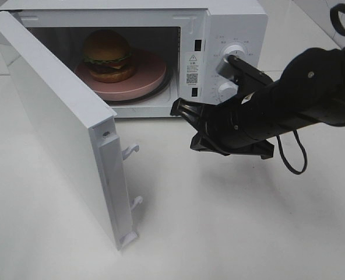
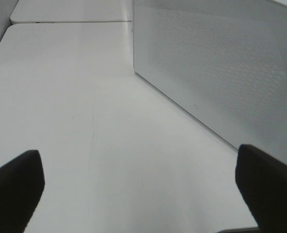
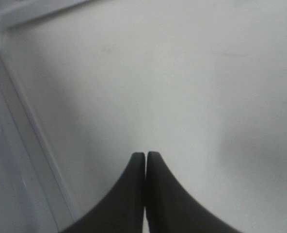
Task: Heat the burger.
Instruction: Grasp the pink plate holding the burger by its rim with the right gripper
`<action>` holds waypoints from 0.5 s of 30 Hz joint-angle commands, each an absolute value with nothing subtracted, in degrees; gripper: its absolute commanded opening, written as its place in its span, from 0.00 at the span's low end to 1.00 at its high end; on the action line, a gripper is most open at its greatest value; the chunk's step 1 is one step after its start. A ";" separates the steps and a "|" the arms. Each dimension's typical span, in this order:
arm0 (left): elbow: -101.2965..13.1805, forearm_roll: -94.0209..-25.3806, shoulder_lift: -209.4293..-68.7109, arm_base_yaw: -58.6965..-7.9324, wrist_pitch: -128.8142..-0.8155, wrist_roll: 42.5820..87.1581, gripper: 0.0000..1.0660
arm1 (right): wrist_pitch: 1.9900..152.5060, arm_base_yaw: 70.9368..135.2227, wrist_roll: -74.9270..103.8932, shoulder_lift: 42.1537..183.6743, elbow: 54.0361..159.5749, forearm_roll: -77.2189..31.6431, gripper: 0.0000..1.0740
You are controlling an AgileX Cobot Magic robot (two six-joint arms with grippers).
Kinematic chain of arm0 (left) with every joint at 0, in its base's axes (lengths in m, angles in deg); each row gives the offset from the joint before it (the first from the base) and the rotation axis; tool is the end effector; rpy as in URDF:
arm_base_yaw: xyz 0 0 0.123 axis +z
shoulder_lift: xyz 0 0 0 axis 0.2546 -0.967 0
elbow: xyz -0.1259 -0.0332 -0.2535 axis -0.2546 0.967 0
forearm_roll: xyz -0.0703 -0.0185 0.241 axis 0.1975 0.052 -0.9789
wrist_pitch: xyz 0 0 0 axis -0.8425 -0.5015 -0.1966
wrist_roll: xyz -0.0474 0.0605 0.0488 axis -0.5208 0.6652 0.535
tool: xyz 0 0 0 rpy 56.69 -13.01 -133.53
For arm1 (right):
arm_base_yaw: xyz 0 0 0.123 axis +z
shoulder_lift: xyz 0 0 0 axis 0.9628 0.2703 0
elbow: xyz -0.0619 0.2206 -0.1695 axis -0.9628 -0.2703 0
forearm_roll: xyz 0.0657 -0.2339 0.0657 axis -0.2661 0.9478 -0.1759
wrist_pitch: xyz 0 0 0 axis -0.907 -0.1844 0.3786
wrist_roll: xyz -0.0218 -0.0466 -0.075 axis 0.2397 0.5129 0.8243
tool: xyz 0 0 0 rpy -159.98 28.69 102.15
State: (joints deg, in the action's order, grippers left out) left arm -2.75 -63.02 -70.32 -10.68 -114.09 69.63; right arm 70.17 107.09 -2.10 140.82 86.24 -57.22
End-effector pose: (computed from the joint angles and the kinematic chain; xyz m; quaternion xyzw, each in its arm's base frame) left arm -0.0056 -0.0160 0.2804 0.0369 0.8439 -0.0399 0.5337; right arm 0.2724 0.1795 0.1722 0.1053 0.9259 0.2445 0.2679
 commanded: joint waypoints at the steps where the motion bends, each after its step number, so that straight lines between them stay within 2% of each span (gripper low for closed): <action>1: -2.52 -62.62 -69.17 -10.57 -113.34 69.57 0.94 | 57.74 107.15 6.83 140.19 90.93 -50.58 0.00; 3: -2.52 -62.62 -69.17 -10.57 -113.34 69.57 0.94 | 55.16 107.15 8.09 140.19 92.02 -48.57 0.00; 5: -2.52 -62.62 -69.17 -10.57 -113.34 69.57 0.94 | 45.76 107.15 12.22 140.19 96.49 -41.18 0.00; 8: -2.52 -62.62 -69.17 -10.57 -113.34 69.57 0.94 | 43.41 107.15 13.54 140.19 97.70 -39.29 0.00; 10: -2.52 -62.62 -69.17 -10.57 -113.34 69.57 0.94 | 36.08 107.15 20.41 140.19 101.53 -33.04 0.01; 13: -2.52 -62.62 -69.17 -10.57 -113.34 69.57 0.94 | 34.48 107.15 23.22 140.19 102.28 -31.78 0.01; 15: -2.52 -62.62 -69.17 -10.57 -113.34 69.57 0.94 | 30.81 107.15 32.33 140.19 104.40 -29.32 0.01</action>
State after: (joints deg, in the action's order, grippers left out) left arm -2.75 -63.02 -70.32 -10.68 -114.09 69.63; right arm 35.16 107.09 23.79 140.76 102.57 -32.01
